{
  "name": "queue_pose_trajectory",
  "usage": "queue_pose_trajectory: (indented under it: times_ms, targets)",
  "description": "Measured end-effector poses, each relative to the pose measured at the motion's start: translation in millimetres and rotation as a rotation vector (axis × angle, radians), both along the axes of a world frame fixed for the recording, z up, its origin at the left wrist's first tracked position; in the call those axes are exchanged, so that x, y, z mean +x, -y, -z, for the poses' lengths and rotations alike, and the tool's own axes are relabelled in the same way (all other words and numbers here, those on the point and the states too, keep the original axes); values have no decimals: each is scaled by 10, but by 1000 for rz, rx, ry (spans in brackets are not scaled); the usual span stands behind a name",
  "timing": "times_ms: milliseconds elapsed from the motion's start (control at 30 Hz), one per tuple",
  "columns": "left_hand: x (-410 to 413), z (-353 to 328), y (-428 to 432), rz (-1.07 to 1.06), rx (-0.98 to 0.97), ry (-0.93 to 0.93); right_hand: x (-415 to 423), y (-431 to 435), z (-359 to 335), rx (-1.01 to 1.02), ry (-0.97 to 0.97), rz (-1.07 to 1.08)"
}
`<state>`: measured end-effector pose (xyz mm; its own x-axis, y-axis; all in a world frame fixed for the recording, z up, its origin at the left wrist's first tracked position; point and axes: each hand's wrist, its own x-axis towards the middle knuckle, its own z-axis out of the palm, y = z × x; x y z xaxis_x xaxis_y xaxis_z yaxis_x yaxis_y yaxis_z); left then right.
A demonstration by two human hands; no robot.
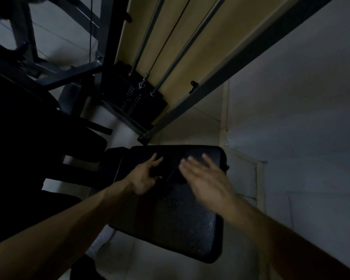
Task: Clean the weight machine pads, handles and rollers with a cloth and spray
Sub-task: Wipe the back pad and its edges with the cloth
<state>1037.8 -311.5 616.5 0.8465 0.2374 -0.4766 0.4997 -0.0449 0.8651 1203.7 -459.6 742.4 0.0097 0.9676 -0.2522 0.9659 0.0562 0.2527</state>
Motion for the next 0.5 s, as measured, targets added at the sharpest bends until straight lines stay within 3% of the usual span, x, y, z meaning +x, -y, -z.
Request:
queue_pose_trajectory:
  times_ms: [167,400,500]
  targets:
    - [-61,123,14,10,36,49,247,-503,121,91,66,239]
    - [-116,143,-66,48,86,102,-698,163,190,-238,-194,-50]
    - [-203,275,-44,27,146,15,-381,-20,154,-146,-178,-100]
